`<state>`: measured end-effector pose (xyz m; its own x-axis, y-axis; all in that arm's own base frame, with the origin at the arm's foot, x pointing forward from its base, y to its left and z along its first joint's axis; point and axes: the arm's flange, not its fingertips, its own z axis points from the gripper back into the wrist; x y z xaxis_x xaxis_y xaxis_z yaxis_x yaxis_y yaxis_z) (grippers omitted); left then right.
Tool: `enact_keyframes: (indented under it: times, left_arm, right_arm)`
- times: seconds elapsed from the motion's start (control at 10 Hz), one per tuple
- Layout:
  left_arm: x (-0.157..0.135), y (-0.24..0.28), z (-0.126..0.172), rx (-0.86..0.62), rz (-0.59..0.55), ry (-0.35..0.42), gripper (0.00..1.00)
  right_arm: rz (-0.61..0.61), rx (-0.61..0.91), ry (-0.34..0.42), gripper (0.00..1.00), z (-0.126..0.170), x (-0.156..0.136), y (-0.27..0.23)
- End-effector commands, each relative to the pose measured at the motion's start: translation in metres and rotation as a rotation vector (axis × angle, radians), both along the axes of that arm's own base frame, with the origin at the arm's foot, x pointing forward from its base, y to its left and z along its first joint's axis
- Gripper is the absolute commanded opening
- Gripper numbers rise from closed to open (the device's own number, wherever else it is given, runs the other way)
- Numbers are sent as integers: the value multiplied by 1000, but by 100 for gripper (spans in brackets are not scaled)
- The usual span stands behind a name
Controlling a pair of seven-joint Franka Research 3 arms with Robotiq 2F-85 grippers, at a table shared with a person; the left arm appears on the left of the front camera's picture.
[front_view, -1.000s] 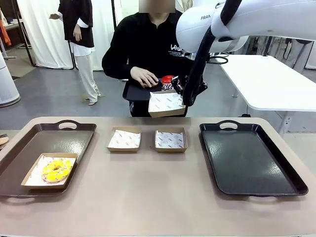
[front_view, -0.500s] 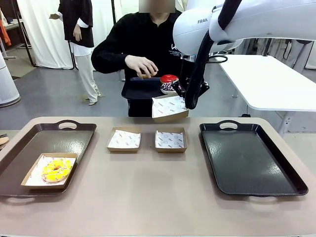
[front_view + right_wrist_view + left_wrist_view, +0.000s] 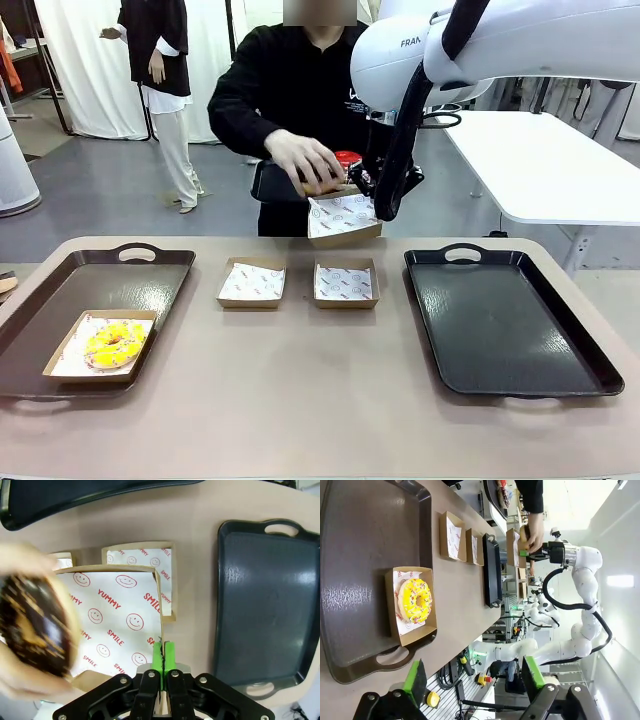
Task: Individually package the donuts and arrange them on the tray.
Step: Place the picked Paper togo box on the Handle tray while simultaneously picking up another Paper togo box from the table with the other hand.
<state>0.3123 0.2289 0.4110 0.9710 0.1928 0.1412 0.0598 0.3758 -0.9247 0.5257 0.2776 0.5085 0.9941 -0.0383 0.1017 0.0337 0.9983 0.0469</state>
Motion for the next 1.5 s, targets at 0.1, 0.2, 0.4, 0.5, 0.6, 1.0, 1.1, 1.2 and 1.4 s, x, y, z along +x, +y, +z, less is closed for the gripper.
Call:
enact_keyframes:
  times: [0.1,0.2,0.4,0.5,0.6,1.0,1.1,1.2,1.4]
  left_arm:
    - [-1,1,1,-6,6,5,100]
    - [-1,1,1,-6,6,5,100]
    - [-1,1,1,-6,6,5,100]
    - [-1,1,1,-6,6,5,100]
    - [-1,1,1,-6,6,5,100]
    - [-1,1,1,-6,6,5,100]
    - [-1,1,1,-6,6,5,100]
    - [-1,1,1,-6,6,5,100]
    - [-1,1,1,-6,6,5,100]
  right_arm:
    - [-5,19,3,0,0,1,0]
    - [-5,19,3,0,0,1,0]
    - [-5,19,3,0,0,1,0]
    - [-5,19,3,0,0,1,0]
    - [-5,19,3,0,0,1,0]
    - [-5,19,3,0,0,1,0]
    - [-5,19,3,0,0,1,0]
    - [-5,19,3,0,0,1,0]
    - [-5,19,3,0,0,1,0]
